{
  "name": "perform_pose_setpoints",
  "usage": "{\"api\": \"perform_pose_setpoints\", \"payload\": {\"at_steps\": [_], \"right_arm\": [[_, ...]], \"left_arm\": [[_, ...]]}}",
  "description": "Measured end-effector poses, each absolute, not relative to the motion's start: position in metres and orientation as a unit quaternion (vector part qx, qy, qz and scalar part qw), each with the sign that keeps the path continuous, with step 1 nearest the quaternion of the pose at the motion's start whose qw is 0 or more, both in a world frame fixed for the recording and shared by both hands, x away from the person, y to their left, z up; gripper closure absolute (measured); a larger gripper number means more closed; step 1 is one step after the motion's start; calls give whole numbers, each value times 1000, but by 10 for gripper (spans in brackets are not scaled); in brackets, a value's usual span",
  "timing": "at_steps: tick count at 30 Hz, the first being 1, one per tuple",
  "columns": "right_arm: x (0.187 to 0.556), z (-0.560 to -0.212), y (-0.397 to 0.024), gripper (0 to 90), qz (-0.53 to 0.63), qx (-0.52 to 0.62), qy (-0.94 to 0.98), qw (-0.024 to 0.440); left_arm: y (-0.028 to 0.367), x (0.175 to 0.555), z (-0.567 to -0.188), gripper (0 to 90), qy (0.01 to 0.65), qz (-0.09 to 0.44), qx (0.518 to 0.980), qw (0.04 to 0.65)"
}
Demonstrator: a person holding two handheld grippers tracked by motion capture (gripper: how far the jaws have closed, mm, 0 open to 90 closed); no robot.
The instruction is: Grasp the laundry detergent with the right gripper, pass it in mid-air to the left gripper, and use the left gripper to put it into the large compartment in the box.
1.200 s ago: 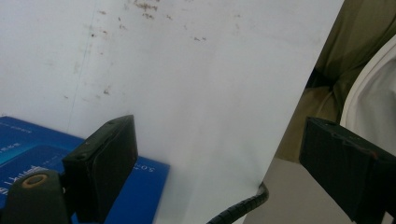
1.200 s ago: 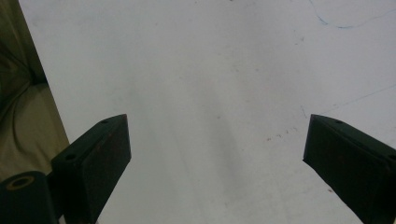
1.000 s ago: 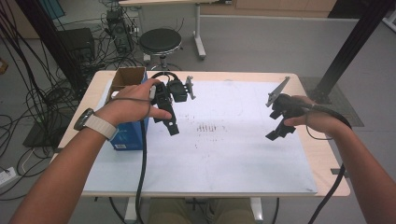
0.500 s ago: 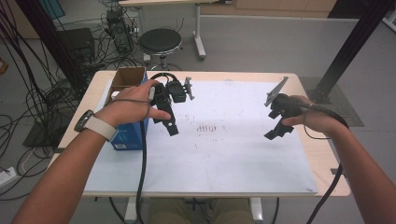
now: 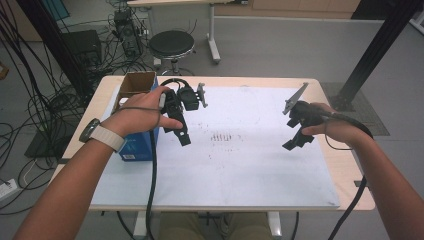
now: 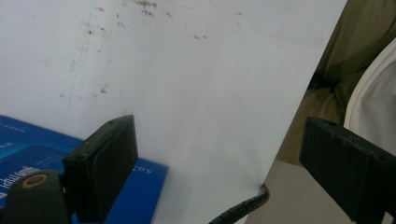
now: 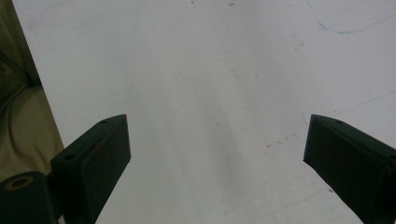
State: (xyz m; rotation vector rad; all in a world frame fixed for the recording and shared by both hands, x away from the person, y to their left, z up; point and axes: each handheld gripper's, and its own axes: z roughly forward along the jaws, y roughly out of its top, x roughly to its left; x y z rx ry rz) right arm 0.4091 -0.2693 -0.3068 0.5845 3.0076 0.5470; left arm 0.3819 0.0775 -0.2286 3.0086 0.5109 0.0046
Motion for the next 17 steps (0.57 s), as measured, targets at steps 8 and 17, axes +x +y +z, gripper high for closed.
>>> {"api": "perform_pose_setpoints", "payload": {"at_steps": [8,17], "right_arm": [[407,-308,-270,72,177,189,966,15],[406,-306,-271,72,179,188,965,18]], "left_arm": [[77,382,-229,120,167,2,985,46],[76,382,-229,120,168,2,985,46]]}}
